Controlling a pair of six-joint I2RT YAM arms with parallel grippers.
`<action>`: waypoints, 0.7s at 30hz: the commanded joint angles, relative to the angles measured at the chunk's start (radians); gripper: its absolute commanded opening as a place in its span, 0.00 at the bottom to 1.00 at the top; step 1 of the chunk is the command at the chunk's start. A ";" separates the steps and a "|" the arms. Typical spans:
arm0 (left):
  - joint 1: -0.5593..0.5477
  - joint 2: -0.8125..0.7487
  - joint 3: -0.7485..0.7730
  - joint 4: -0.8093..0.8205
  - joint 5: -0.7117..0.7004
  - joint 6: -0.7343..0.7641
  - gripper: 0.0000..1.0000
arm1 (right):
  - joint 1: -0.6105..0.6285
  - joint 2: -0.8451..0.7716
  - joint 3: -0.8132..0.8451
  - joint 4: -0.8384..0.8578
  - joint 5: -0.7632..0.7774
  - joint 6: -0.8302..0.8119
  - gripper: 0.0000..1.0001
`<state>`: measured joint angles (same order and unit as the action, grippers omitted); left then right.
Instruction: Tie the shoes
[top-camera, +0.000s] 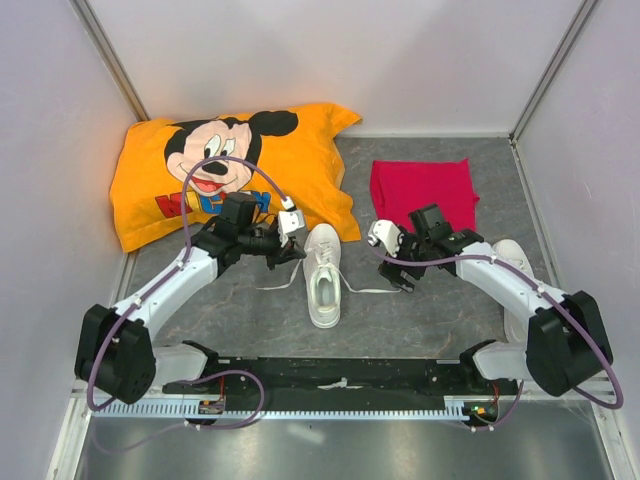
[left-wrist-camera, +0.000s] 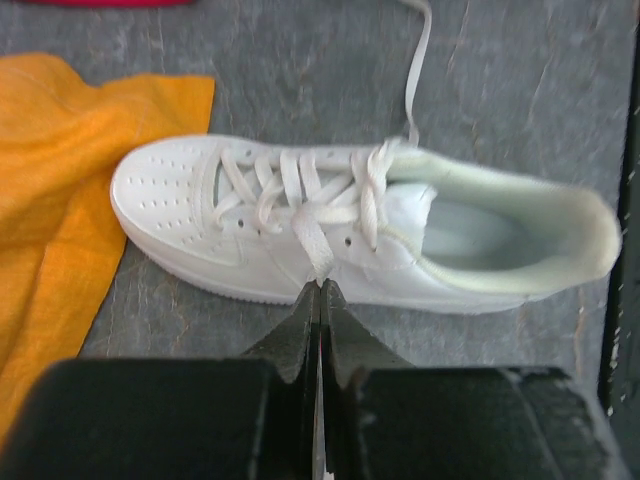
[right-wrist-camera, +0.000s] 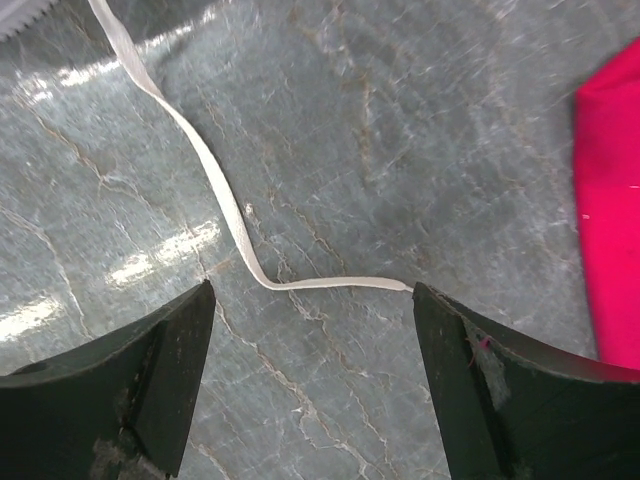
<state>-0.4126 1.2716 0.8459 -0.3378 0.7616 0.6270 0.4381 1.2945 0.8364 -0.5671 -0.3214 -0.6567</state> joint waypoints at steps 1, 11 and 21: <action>-0.003 -0.052 -0.027 0.204 0.103 -0.280 0.02 | -0.004 0.061 0.009 -0.008 -0.025 -0.049 0.87; -0.008 -0.044 -0.050 0.367 0.100 -0.466 0.02 | -0.002 0.118 -0.019 0.041 -0.050 -0.057 0.76; -0.008 -0.046 -0.048 0.362 0.097 -0.467 0.01 | 0.014 0.189 -0.071 0.108 0.028 -0.126 0.67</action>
<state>-0.4168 1.2362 0.8028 -0.0223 0.8246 0.1921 0.4416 1.4734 0.7818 -0.5007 -0.3115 -0.7254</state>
